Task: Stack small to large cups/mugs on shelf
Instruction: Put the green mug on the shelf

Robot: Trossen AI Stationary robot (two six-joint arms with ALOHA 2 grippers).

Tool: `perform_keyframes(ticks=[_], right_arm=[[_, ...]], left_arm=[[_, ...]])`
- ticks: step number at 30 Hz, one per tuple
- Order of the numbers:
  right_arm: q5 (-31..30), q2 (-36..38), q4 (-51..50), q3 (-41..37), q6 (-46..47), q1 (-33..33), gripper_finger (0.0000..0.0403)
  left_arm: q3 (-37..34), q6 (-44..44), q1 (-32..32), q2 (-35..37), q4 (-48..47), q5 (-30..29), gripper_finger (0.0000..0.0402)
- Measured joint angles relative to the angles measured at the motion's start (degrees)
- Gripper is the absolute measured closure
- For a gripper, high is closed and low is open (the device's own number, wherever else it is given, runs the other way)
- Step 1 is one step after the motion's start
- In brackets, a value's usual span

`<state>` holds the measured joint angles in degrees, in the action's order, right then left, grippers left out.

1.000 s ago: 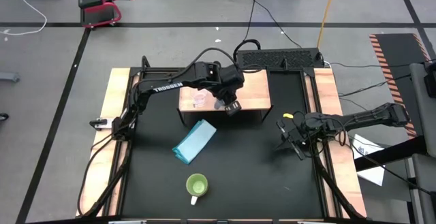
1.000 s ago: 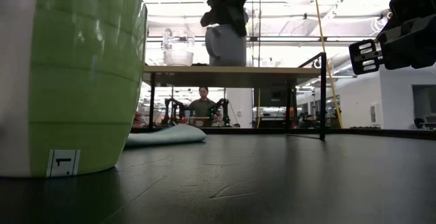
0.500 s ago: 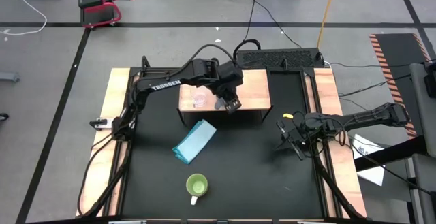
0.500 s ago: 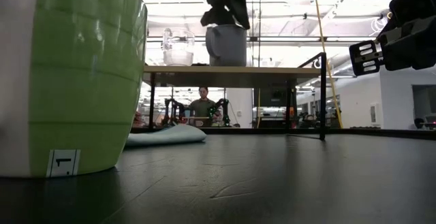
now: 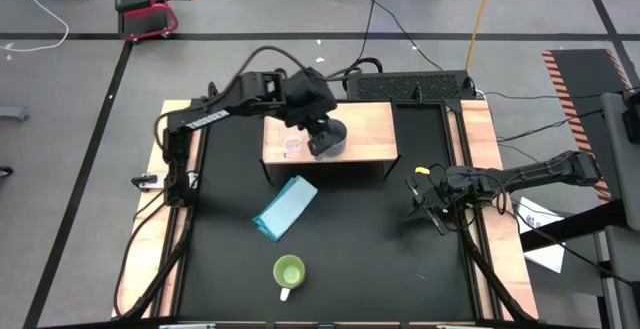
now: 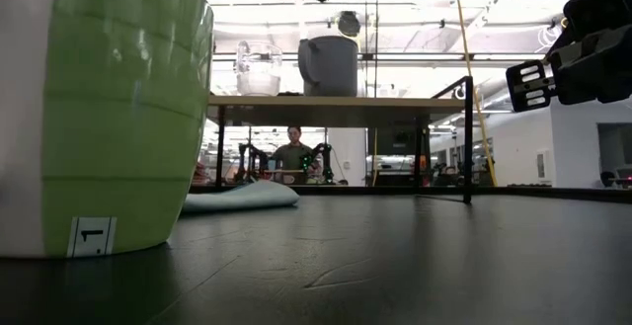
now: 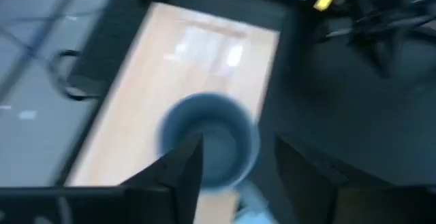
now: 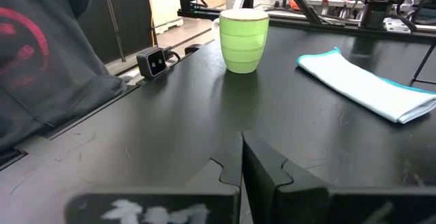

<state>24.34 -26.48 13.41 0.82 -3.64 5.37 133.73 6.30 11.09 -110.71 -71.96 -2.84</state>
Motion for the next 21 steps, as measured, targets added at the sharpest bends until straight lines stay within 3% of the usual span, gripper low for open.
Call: perform_keyframes(ticks=[4, 8, 21], right_arm=[[0.0, 0.0, 0.0, 0.0, 0.3, 0.0, 0.0403], [0.0, 0.0, 0.0, 0.0, 0.2, 0.0, 0.0403], [0.0, 0.0, 1.6, 0.0, 0.3, 0.1, 0.0403]], left_arm=[[0.0, -3.8, -1.8, 2.5, -4.3, -5.6, 0.0293], [0.0, -3.0, -3.5, 5.0, -6.2, -6.2, 0.0386], [0.0, -2.1, -12.5, 10.5, -8.7, -17.3, 0.0399]])
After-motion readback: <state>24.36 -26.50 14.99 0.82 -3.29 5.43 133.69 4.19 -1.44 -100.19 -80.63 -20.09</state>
